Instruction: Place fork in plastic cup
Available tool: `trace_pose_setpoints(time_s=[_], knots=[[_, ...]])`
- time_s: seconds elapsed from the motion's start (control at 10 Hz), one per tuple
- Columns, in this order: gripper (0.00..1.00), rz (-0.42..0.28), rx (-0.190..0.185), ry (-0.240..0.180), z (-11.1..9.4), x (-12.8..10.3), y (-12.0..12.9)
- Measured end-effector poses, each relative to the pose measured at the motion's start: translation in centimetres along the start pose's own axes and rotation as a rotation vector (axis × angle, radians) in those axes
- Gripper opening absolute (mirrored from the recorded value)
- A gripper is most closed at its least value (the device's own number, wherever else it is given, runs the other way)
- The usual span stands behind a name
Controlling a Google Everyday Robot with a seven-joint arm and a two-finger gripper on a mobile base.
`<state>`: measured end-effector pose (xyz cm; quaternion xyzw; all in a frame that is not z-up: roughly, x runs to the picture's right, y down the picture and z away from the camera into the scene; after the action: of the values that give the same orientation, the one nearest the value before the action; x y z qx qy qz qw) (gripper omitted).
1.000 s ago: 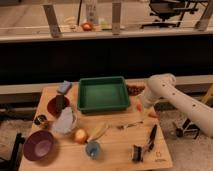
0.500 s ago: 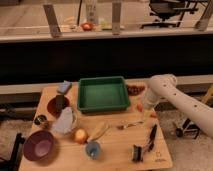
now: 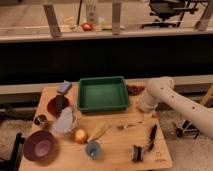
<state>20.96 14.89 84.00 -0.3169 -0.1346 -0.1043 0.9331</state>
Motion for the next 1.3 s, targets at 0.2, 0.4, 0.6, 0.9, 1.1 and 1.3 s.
trace_pose_setpoints(time_s=[0.2,0.4,0.6,0.9,1.1,1.3], knots=[[0.80,-0.021,-0.016,0.005,0.6,-0.6,0.6],[0.80,-0.052,-0.026,0.014,1.1,-1.6,1.0],[0.80,-0.082,-0.029,0.021,1.8,-2.7,1.3],[0.80,-0.108,-0.023,0.025,2.9,-4.3,1.5],[0.80,-0.103,-0.014,0.028,3.3,-4.4,1.7],[0.80,-0.097,-0.005,0.028,3.8,-4.7,1.6]])
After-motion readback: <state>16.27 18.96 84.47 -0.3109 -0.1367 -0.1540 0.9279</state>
